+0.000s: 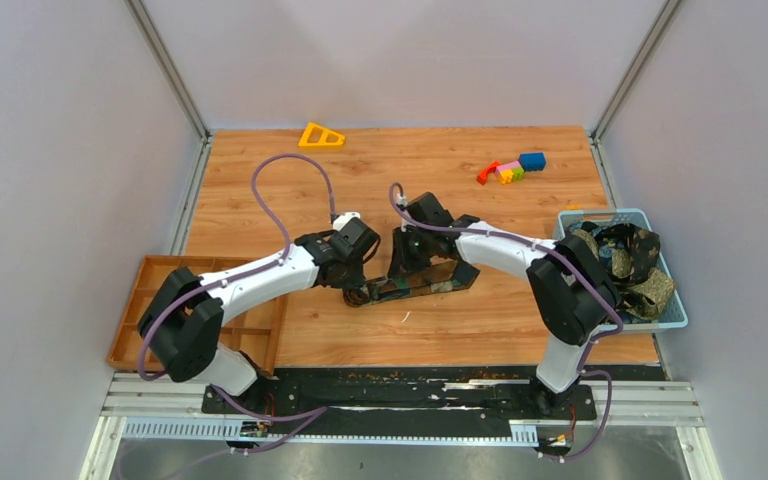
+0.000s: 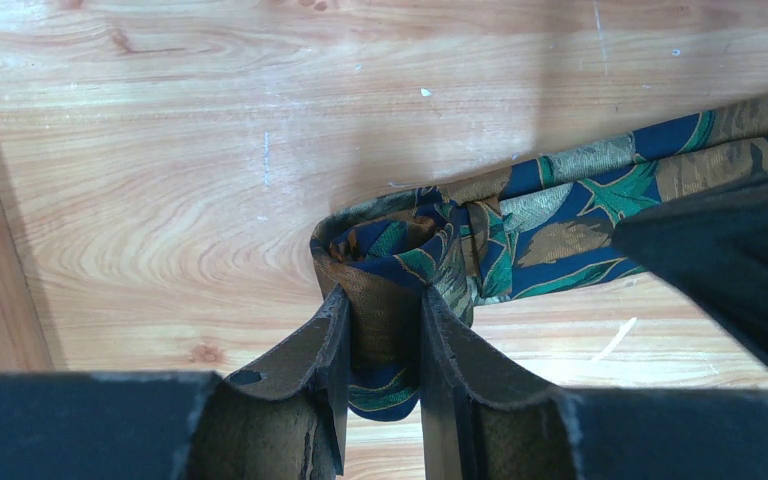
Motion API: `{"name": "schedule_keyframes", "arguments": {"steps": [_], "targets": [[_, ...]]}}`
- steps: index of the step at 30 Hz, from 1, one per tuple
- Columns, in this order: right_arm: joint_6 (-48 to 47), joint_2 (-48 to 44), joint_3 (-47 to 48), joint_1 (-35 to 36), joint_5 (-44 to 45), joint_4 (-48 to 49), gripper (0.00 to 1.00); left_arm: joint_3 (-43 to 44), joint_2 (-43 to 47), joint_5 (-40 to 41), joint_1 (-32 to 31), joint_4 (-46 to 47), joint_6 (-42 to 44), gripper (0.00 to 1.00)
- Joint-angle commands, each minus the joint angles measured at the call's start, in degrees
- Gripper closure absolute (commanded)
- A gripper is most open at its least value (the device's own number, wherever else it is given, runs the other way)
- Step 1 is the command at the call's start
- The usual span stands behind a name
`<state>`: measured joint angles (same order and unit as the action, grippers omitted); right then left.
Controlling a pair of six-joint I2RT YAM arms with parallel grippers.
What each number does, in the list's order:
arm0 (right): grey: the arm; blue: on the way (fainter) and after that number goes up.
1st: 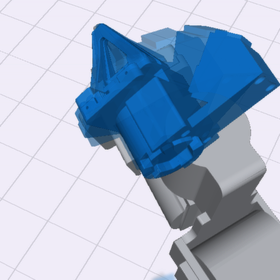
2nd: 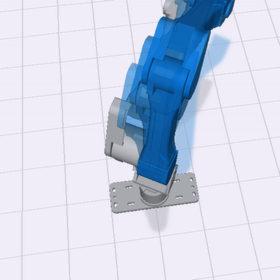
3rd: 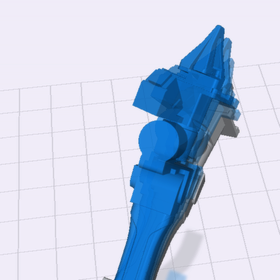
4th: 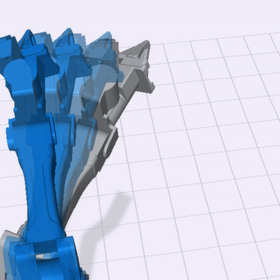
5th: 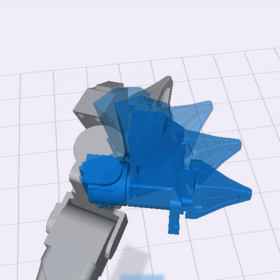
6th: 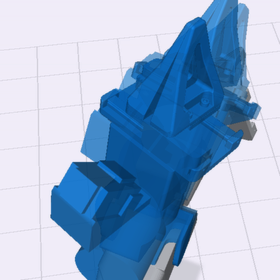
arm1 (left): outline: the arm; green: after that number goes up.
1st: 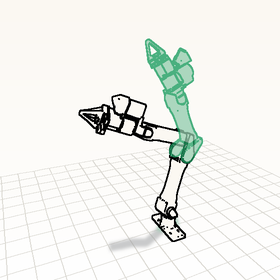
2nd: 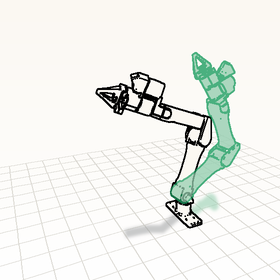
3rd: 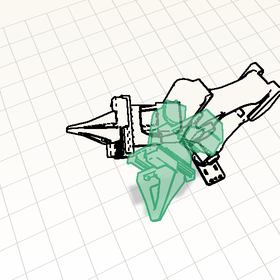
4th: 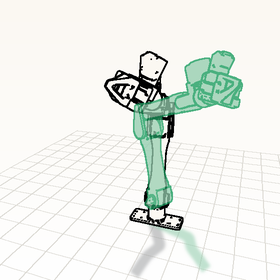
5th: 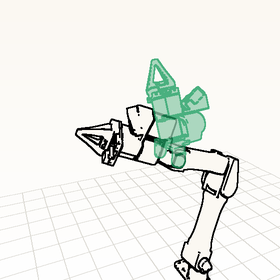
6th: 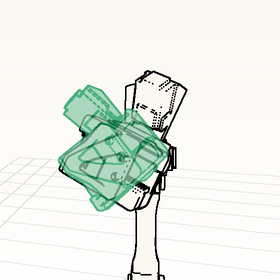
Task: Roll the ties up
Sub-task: Roll the tie at the center of the board.
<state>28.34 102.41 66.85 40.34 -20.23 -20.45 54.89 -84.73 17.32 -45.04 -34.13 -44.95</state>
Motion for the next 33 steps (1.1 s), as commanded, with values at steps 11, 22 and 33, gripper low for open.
{"name": "schedule_keyframes", "arguments": {"steps": [11,22,33], "targets": [[-3.8,2.5,-7.1,-3.3,0.7,3.4,0.90,9.4,-7.1,4.6,-4.4,-4.8,-2.2,0.76],[-4.0,2.5,-7.5,-3.5,0.7,3.4,0.90,11.6,-9.3,3.0,-6.2,-4.6,-3.3,0.62],[-4.3,1.4,-7.2,-4.0,1.2,2.2,0.90,10.7,-9.5,-2.5,-6.4,0.9,-4.9,0.49]]}}
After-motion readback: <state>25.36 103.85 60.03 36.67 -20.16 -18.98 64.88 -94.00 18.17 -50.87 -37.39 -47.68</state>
